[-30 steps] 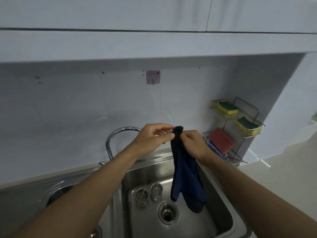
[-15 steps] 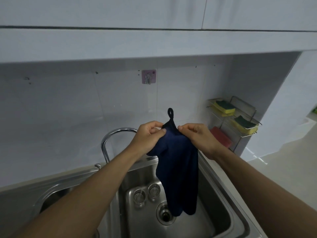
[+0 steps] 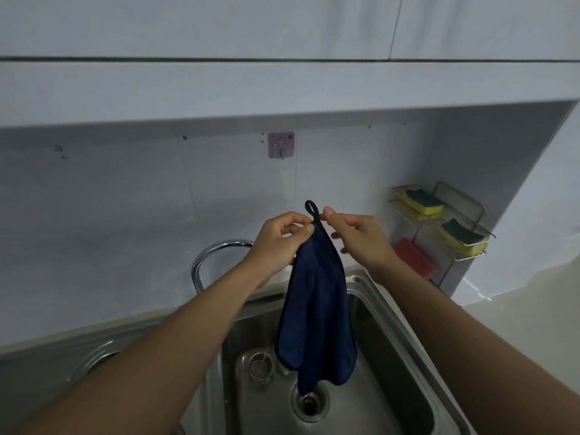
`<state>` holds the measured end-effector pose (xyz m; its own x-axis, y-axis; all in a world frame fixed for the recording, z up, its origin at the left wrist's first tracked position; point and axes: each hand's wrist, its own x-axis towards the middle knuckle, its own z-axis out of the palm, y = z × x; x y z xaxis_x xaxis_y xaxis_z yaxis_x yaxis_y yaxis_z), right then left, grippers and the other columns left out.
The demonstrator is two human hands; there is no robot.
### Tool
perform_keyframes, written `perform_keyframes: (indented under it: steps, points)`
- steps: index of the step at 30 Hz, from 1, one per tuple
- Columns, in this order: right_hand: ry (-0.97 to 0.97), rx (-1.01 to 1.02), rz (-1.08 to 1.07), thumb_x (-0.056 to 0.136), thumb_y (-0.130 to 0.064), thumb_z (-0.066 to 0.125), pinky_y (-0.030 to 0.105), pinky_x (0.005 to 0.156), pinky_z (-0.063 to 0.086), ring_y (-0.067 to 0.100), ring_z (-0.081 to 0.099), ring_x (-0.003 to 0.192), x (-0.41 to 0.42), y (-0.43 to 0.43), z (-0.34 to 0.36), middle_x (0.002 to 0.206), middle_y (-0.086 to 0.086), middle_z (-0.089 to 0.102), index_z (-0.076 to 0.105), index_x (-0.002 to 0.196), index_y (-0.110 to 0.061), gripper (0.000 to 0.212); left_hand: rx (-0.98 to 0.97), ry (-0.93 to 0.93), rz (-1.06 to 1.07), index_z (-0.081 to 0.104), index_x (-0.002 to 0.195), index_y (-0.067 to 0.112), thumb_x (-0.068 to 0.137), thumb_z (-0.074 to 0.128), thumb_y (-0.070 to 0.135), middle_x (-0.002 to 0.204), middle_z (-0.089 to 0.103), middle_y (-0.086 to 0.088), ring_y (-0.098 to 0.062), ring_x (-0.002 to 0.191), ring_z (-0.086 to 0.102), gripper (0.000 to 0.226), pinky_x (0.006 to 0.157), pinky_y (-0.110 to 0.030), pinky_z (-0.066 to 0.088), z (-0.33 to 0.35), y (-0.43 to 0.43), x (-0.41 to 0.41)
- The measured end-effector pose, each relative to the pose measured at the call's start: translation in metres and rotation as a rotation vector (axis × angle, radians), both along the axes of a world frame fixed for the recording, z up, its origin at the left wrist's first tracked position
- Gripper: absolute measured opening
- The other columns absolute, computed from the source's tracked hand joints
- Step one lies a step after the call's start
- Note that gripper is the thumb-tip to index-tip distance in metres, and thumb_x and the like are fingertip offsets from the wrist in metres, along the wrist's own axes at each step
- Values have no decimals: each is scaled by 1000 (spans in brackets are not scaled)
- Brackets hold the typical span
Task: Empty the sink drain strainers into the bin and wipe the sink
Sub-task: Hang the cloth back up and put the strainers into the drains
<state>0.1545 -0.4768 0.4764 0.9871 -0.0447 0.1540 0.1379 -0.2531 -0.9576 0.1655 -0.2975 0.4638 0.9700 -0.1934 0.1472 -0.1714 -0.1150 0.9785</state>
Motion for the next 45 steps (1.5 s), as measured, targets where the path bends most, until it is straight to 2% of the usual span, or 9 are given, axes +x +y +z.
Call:
perform_keyframes:
  steps: [3, 7, 11, 15, 22, 29, 36, 41, 45]
  points:
    - [38, 87, 76, 88, -44, 70, 23, 71, 51, 7, 72, 81, 13, 7, 10, 93, -9, 77, 79, 92, -27, 19, 85, 1, 4, 71, 94, 34, 95, 65, 32, 91, 72, -5, -16, 81, 71, 6, 64, -35, 61, 0, 1, 9]
    - [18, 197, 120, 90, -29, 73, 24, 75, 57, 9, 69, 76, 37, 18, 19, 89, 0, 77, 80, 92, -16, 14, 60, 12, 38, 70, 94, 34, 95, 63, 36, 90, 68, -1, -5, 70, 67, 7, 51, -23, 54, 6, 6, 22]
    - [-40, 193, 146, 89, -21, 75, 25, 77, 59, 18, 73, 83, 64, 29, 37, 90, 8, 77, 79, 97, -8, 16, -19, 46, 95, 71, 106, 31, 93, 61, 49, 105, 68, 4, -18, 83, 73, 24, 60, -34, 61, 36, 12, 49]
    - [-46, 229, 104, 85, -17, 79, 26, 72, 59, 23, 75, 81, 92, 41, 57, 87, 13, 77, 77, 97, 1, 22, -51, -18, 189, 76, 93, 24, 92, 65, 36, 92, 73, 0, -13, 67, 73, 16, 51, -27, 54, 62, 17, 79]
    - [73, 171, -7, 82, -7, 78, 34, 68, 62, 27, 75, 73, 149, 55, 71, 84, 18, 75, 76, 84, 0, 7, 17, 70, 275, 73, 98, 14, 95, 63, 26, 95, 75, -6, -16, 74, 74, 16, 57, -26, 52, 73, 20, 135]
    - [131, 87, -66, 80, -13, 74, 46, 80, 62, 32, 72, 78, 188, 66, 62, 88, 17, 75, 69, 74, -11, 8, 87, 140, 311, 62, 81, 18, 98, 55, 17, 79, 66, 0, -11, 64, 63, 19, 58, -24, 50, 66, 14, 169]
    - [66, -1, 12, 83, -28, 80, 35, 75, 58, 24, 73, 77, 179, 58, 36, 80, 8, 76, 78, 79, -14, 15, 232, -17, 283, 73, 92, 3, 98, 57, 18, 91, 73, -14, -21, 81, 66, 23, 71, -30, 56, 37, 24, 167]
    - [-16, -320, 23, 95, -30, 64, 35, 100, 51, 21, 68, 105, 152, 42, 15, 116, 5, 73, 72, 118, -18, 28, 475, -143, 297, 72, 118, 16, 98, 56, 23, 115, 71, 0, -12, 101, 62, 26, 87, -16, 41, 16, 31, 138]
    - [-59, -384, -5, 96, -33, 61, 19, 92, 43, 11, 64, 105, 111, 28, -23, 121, -2, 70, 70, 122, -21, 30, 546, -160, 292, 71, 117, 21, 98, 56, 25, 108, 70, 7, -6, 92, 60, 24, 84, -16, 42, -15, 33, 97]
